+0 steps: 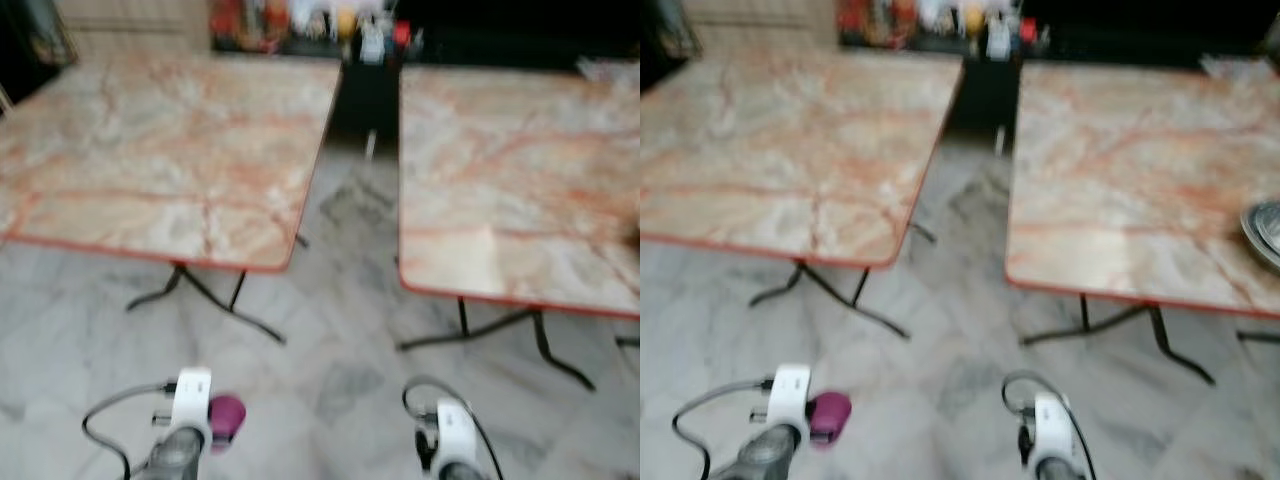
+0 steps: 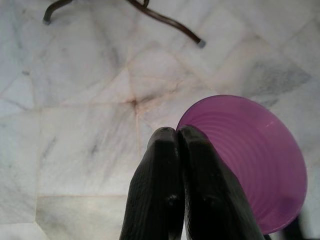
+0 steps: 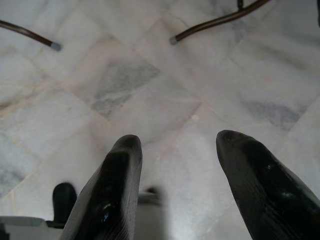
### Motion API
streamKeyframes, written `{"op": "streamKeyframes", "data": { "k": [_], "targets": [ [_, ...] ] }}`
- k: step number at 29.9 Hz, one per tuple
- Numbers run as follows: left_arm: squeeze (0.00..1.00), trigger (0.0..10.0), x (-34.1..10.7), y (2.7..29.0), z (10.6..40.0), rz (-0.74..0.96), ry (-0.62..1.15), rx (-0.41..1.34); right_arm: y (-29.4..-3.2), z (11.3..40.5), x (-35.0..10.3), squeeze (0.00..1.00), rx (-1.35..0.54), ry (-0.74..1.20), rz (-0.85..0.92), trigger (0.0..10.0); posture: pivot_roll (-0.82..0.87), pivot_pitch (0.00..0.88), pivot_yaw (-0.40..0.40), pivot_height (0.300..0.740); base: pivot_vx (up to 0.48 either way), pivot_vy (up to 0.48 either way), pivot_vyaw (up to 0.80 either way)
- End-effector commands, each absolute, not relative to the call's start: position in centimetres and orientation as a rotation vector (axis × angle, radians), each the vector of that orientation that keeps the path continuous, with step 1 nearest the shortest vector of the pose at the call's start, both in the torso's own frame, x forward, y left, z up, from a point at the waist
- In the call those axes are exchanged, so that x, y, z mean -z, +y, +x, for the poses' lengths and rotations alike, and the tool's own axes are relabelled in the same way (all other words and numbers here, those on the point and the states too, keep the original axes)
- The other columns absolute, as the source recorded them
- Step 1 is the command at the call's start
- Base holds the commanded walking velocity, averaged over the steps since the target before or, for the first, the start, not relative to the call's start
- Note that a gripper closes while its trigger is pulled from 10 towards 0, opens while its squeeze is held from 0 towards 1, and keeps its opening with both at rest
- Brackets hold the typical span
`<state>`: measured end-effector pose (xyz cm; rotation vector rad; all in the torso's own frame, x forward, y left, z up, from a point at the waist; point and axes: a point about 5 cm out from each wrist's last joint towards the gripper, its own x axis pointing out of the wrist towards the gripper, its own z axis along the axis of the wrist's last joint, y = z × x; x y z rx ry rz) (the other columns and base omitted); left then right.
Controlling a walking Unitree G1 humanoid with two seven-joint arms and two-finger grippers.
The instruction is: Setting the table
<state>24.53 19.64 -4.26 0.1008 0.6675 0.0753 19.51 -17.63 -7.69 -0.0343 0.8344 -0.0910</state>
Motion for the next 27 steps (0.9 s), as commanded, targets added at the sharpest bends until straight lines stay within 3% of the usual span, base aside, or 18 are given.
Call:
{"op": "streamKeyframes", "data": {
  "k": [1,27],
  "targets": [
    [0.0,10.0,4.46,19.43,24.32,0.103,0.679,-0.072,-18.22,19.12,7.84,0.0,0.108,0.848,-0.04,10.0,0.0,0.108,0.01,0.74,0.0,-0.465,0.0],
    [0.0,10.0,4.48,18.92,24.4,0.102,0.678,-0.05,-18.55,19.29,7.7,0.0,0.118,0.837,-0.04,10.0,0.0,0.109,0.004,0.74,0.0,-0.465,0.0]
  ]
}}
